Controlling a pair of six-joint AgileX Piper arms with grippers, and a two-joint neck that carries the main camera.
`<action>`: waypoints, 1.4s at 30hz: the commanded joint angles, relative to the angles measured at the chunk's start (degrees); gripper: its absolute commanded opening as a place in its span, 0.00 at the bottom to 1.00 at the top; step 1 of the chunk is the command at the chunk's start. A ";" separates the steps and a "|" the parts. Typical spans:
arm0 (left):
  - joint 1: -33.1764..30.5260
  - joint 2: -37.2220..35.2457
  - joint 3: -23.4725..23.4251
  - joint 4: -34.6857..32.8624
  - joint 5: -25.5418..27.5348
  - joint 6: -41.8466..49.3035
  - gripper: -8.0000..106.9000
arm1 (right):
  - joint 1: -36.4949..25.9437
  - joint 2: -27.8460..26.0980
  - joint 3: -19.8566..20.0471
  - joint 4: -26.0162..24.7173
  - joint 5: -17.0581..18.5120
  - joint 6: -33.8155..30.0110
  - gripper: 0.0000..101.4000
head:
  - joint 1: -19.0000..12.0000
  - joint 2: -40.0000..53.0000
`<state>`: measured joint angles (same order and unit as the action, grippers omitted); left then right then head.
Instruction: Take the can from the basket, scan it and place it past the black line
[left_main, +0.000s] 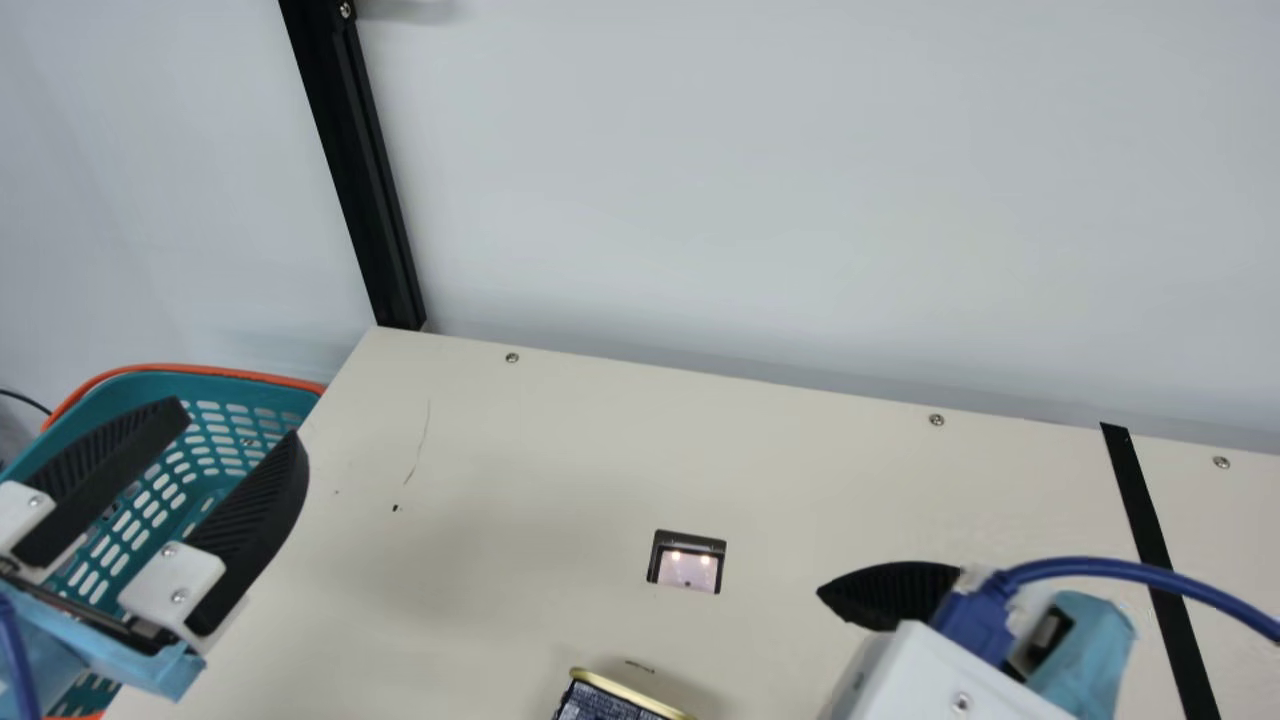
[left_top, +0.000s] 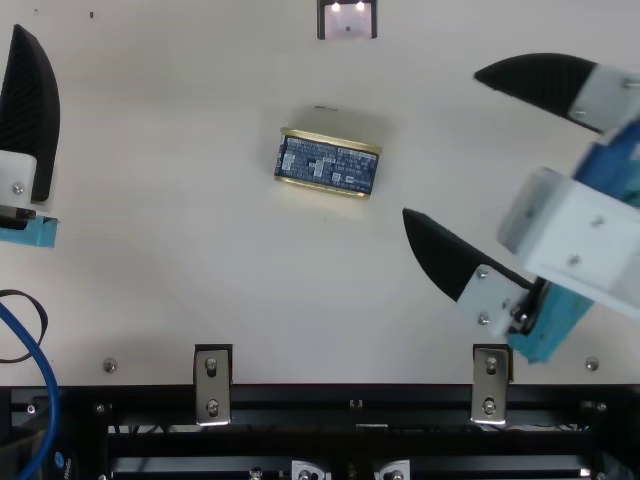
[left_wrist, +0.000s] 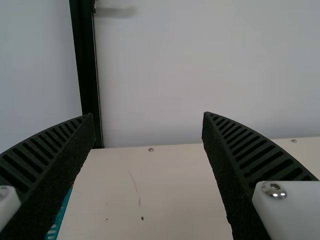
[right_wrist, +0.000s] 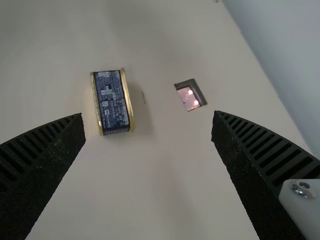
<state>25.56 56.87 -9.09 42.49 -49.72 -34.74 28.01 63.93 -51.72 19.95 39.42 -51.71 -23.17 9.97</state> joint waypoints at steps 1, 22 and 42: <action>0.00 0.00 0.00 0.00 0.00 0.00 0.85 | -1.08 2.39 -0.87 1.64 1.65 -6.12 1.00 | -1.83 -0.01; 0.00 0.00 0.00 0.00 0.00 0.00 0.85 | 5.16 17.76 -5.40 -4.41 -1.36 -7.19 1.00 | -1.83 -0.01; 0.00 0.00 0.00 0.00 0.00 0.00 0.85 | 12.87 31.78 -10.63 -13.20 -7.78 8.93 1.00 | -1.83 -0.01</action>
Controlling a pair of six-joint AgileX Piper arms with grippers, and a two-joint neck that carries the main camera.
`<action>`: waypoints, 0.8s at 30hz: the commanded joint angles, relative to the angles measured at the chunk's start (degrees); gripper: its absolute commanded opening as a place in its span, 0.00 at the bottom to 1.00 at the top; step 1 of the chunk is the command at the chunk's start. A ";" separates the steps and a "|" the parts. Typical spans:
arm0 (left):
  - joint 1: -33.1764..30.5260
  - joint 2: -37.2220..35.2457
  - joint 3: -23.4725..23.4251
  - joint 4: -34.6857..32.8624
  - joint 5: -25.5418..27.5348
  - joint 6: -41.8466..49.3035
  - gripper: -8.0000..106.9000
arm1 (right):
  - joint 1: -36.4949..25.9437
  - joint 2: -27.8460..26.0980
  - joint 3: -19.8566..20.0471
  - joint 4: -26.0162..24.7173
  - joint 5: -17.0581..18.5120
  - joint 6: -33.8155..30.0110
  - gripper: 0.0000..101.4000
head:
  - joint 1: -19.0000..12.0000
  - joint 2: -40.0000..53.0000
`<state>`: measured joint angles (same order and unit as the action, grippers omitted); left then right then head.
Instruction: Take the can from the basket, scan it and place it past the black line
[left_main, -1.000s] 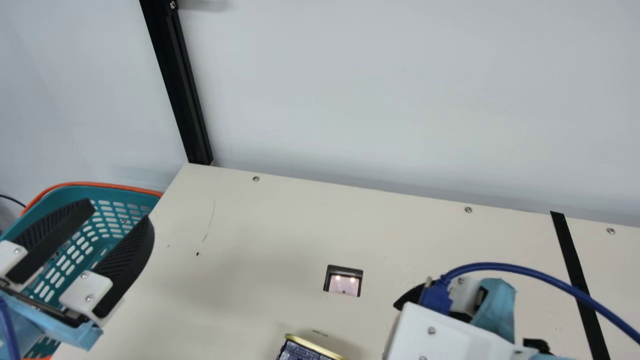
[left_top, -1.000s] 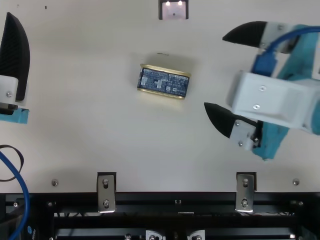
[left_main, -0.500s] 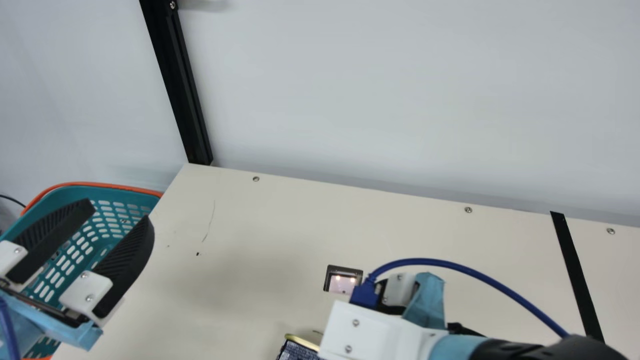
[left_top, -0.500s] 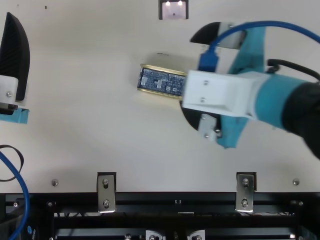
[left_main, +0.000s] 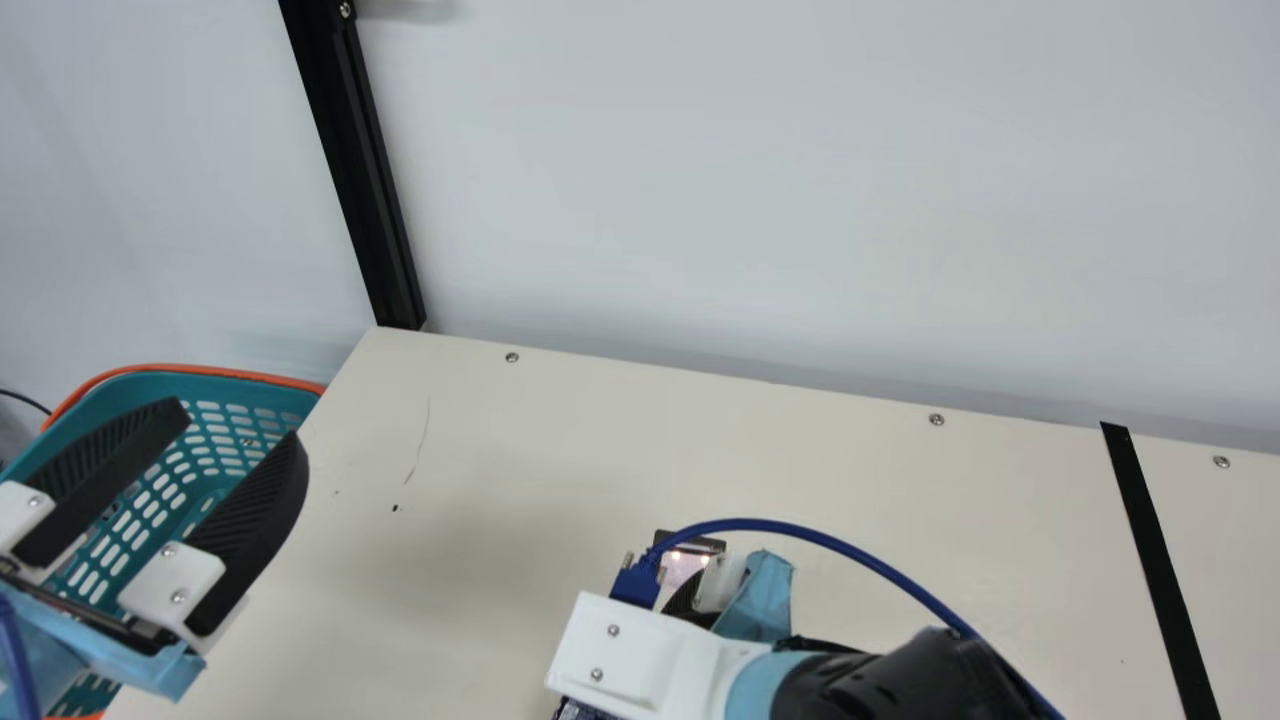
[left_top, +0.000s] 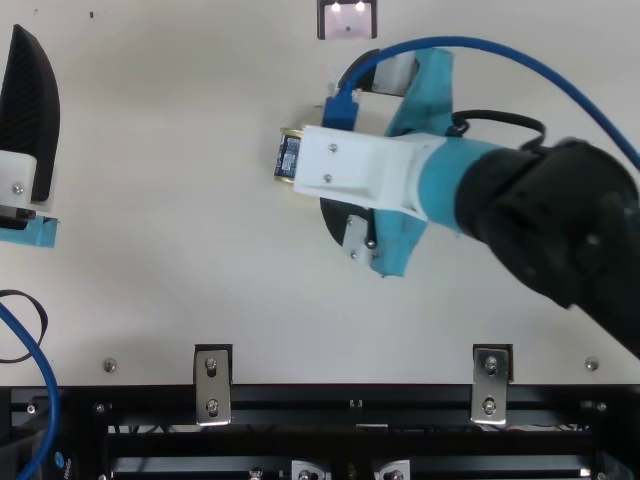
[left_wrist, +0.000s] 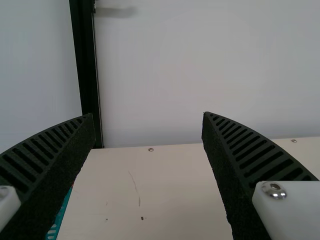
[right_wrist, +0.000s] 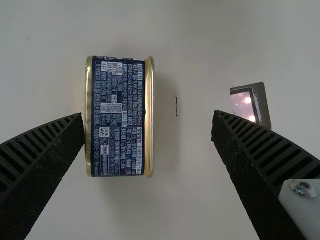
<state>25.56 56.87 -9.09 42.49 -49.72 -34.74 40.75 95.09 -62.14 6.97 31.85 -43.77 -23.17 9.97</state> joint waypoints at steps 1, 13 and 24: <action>0.00 0.00 0.00 0.00 0.00 0.00 0.85 | 0.25 1.18 -0.40 -0.45 -0.44 1.59 1.00 | -1.83 -0.01; 0.00 0.00 0.00 0.00 0.00 0.00 0.85 | 1.54 5.78 -0.53 -2.86 -2.38 8.01 1.00 | -1.83 -0.01; 0.00 0.00 0.00 0.00 0.00 0.00 0.85 | 2.32 6.04 -0.04 0.95 -3.12 7.77 0.00 | -1.83 -0.01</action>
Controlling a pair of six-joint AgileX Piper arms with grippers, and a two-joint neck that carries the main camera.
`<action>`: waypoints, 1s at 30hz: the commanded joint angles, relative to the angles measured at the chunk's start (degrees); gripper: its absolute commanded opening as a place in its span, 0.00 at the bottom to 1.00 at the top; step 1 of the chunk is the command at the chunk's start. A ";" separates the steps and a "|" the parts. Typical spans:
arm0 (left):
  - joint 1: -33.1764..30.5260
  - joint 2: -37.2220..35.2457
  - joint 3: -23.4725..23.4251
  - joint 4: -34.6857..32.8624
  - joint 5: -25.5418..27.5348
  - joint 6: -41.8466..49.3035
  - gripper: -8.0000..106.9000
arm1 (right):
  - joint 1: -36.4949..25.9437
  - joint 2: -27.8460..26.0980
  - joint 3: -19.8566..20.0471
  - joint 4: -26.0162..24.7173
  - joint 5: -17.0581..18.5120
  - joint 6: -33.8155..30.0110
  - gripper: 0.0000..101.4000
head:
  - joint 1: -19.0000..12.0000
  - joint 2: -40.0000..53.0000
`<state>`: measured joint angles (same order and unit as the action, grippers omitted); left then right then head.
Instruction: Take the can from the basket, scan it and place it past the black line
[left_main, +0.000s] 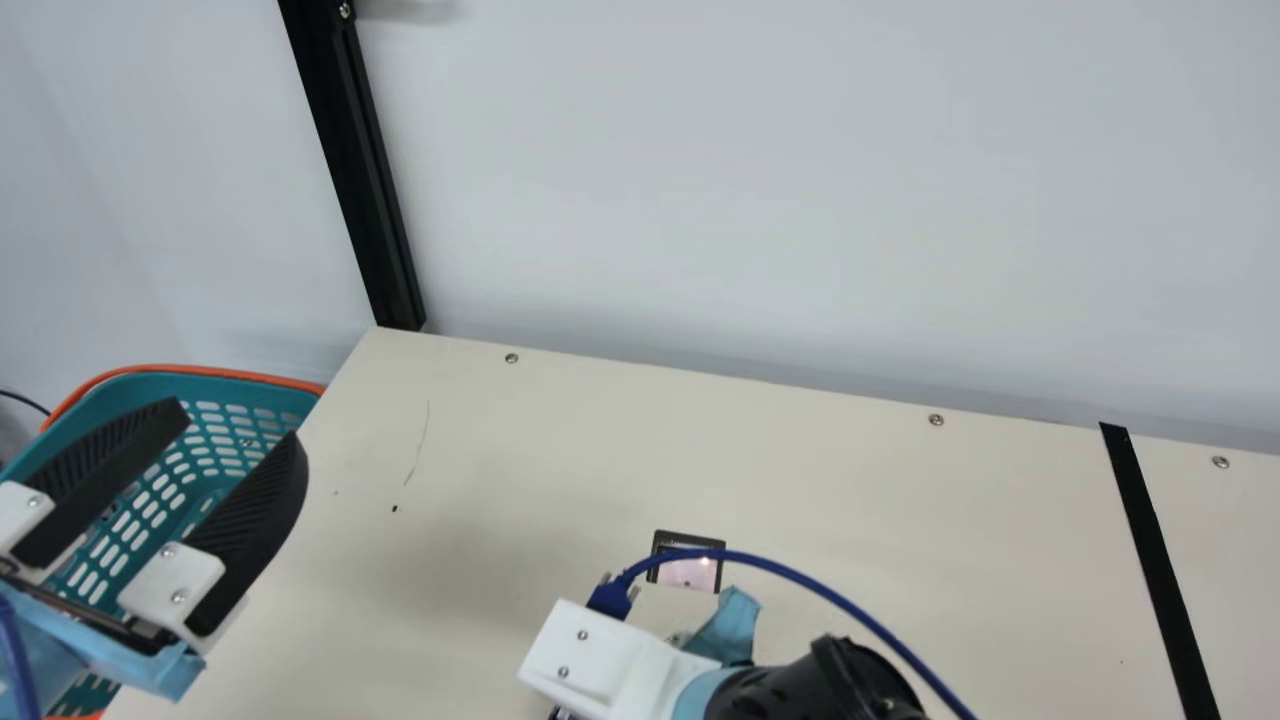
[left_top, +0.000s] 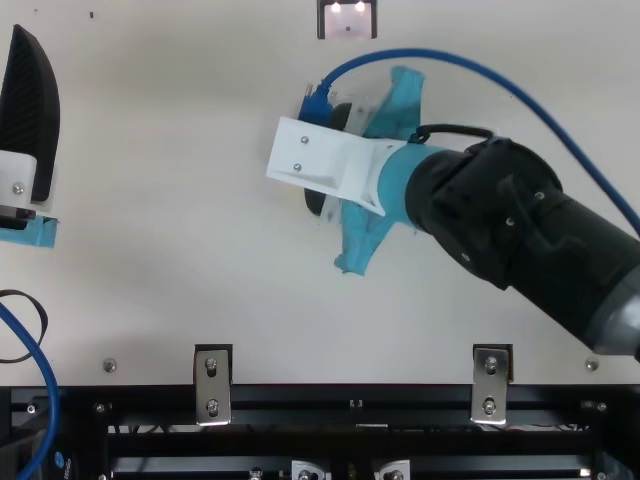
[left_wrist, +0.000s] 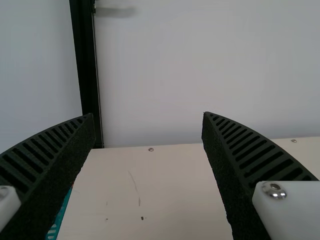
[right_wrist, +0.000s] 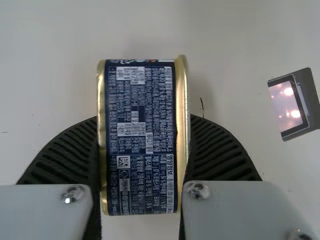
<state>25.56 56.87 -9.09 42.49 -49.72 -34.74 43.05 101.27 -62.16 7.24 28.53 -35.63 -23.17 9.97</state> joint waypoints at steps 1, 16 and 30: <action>0.00 0.00 0.00 0.00 0.00 0.00 0.85 | 0.03 -0.21 0.01 1.02 0.18 -0.53 0.00 | -1.83 -0.01; 0.00 0.00 0.00 0.00 0.00 0.00 0.85 | -0.17 -6.48 -0.03 0.93 0.03 -0.12 0.00 | -1.83 -0.01; 0.00 0.00 0.00 0.00 0.00 0.00 0.85 | -3.05 -16.93 1.62 -10.07 -6.99 15.60 0.00 | -1.83 -5.43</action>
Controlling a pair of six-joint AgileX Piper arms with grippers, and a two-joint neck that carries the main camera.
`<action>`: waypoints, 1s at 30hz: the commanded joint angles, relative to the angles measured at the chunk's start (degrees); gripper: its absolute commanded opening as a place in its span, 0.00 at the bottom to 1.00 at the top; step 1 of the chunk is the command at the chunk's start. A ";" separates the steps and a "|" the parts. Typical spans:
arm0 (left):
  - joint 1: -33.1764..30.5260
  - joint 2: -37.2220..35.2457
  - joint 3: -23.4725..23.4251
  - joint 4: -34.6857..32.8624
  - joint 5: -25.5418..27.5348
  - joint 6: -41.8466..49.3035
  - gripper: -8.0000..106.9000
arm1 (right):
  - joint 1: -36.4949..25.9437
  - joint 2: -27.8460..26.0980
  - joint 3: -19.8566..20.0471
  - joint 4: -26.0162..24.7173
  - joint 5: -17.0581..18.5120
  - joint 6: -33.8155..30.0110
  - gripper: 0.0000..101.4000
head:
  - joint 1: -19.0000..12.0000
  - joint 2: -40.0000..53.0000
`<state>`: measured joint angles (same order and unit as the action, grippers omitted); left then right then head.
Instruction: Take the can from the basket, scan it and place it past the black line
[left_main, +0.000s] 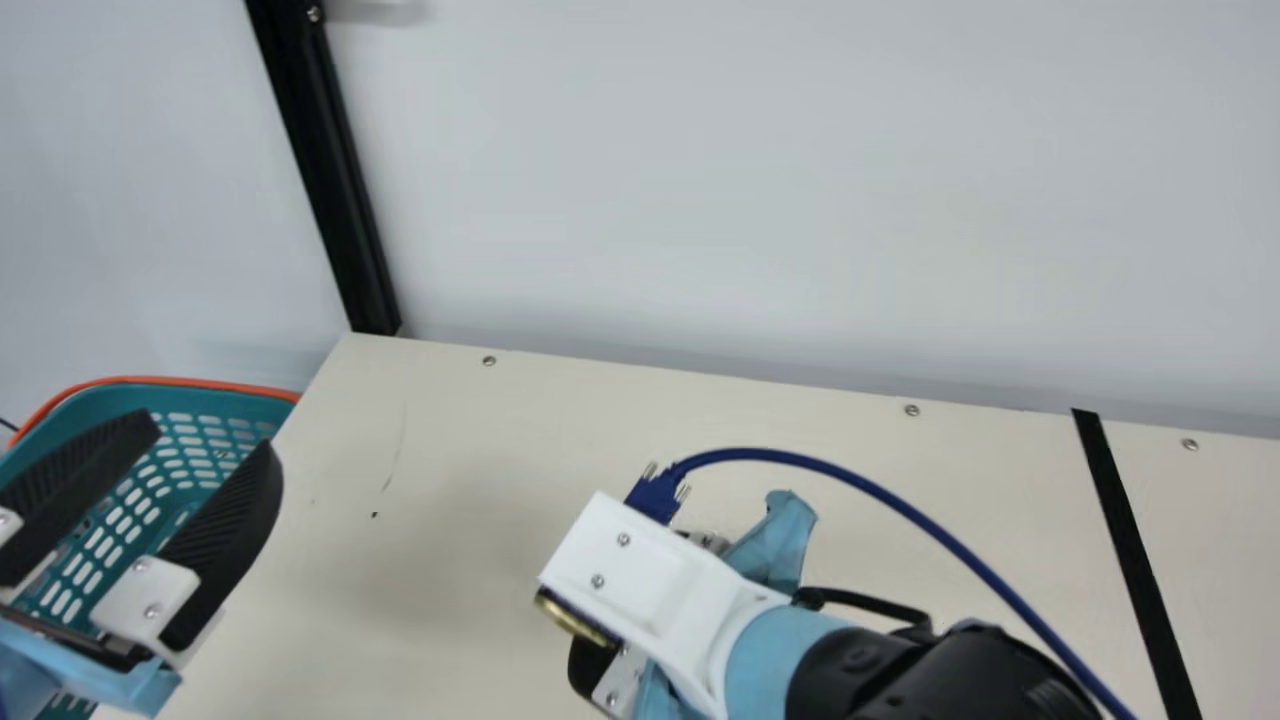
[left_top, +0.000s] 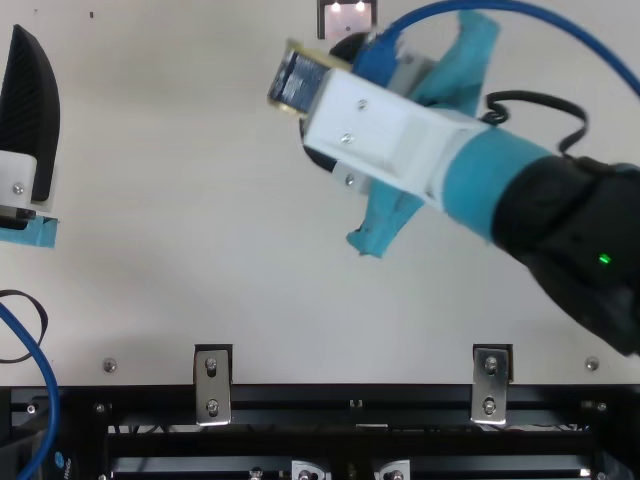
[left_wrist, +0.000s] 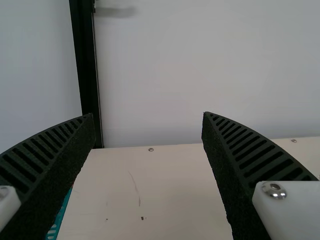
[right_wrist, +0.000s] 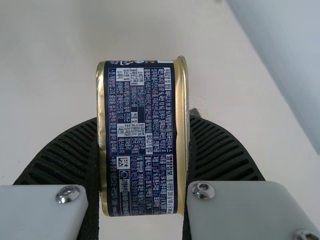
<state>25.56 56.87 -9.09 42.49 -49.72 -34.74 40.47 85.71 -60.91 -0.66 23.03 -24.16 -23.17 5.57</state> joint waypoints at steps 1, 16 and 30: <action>0.00 0.00 0.00 0.00 0.00 0.00 0.85 | -1.05 -2.32 0.85 -3.61 -2.12 6.07 0.00 | -1.83 -2.13; 0.00 0.00 0.00 0.00 0.00 0.00 0.85 | -14.32 -15.47 7.35 -25.29 -5.24 34.23 0.00 | -1.83 -21.17; 0.00 0.00 0.00 0.00 0.00 0.00 0.85 | -21.10 -20.20 9.51 -43.30 -2.35 55.44 0.00 | -1.83 -33.82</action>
<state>25.56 56.87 -9.09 42.49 -49.72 -34.74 19.60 65.57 -51.47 -40.86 20.17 26.95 -23.17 -26.39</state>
